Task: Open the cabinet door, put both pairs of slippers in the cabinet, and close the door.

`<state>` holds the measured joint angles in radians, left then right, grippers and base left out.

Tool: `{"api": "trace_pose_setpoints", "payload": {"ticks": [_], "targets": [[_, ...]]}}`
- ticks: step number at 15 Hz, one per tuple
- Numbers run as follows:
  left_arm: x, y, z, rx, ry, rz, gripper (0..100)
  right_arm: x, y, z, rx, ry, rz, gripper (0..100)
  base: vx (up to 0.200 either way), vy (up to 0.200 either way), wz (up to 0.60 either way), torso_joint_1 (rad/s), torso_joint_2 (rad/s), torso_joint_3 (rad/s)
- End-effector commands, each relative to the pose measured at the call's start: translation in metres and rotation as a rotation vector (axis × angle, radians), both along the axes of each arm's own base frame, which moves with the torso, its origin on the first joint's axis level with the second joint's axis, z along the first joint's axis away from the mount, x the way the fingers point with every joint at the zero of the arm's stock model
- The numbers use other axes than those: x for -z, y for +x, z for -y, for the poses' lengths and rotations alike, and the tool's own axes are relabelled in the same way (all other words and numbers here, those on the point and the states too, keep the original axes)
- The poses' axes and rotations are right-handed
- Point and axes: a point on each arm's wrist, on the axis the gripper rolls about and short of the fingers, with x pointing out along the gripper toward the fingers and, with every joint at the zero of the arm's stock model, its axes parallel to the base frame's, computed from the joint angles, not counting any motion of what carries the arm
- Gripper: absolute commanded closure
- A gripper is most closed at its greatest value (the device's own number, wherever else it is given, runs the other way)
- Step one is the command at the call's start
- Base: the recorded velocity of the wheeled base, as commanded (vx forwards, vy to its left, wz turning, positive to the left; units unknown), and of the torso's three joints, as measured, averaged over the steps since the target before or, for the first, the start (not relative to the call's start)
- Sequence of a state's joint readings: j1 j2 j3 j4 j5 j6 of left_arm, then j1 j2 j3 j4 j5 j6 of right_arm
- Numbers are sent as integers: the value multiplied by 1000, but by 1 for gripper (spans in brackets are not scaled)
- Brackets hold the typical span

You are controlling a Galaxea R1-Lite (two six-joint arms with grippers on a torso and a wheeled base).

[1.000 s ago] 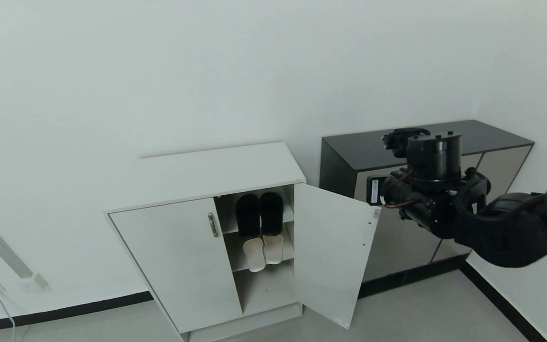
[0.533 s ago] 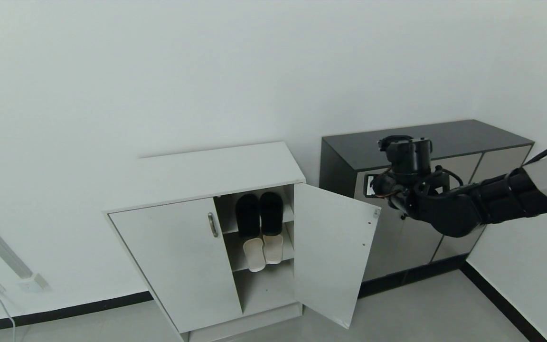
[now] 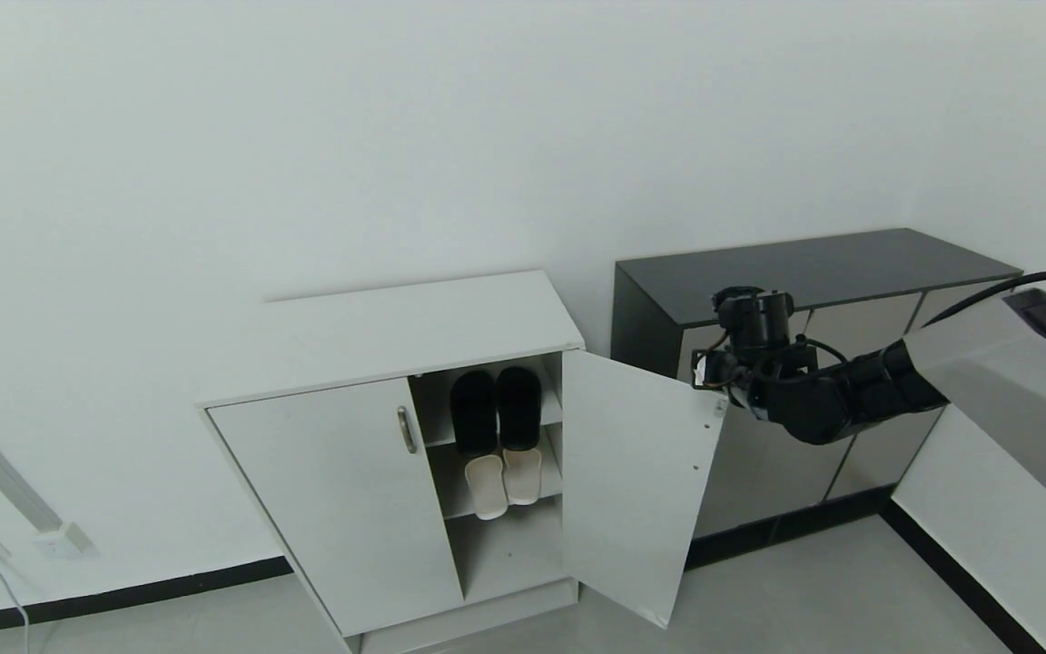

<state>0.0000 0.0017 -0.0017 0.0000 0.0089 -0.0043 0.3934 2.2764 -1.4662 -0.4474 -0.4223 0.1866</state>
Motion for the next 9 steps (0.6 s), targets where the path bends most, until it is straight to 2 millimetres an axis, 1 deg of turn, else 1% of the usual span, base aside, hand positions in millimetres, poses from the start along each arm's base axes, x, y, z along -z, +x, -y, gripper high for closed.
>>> {"api": "trace_pose_setpoints", "payload": {"ticks": [1, 9], "targets": [[0, 0, 0, 0, -2, 0, 100, 11, 9, 1, 8, -4, -14, 100, 0, 0, 0, 0, 0, 0], [0, 0, 0, 0, -2, 0, 100, 24, 12, 1, 5, -10, -49, 100, 0, 0, 0, 0, 0, 0]]}}
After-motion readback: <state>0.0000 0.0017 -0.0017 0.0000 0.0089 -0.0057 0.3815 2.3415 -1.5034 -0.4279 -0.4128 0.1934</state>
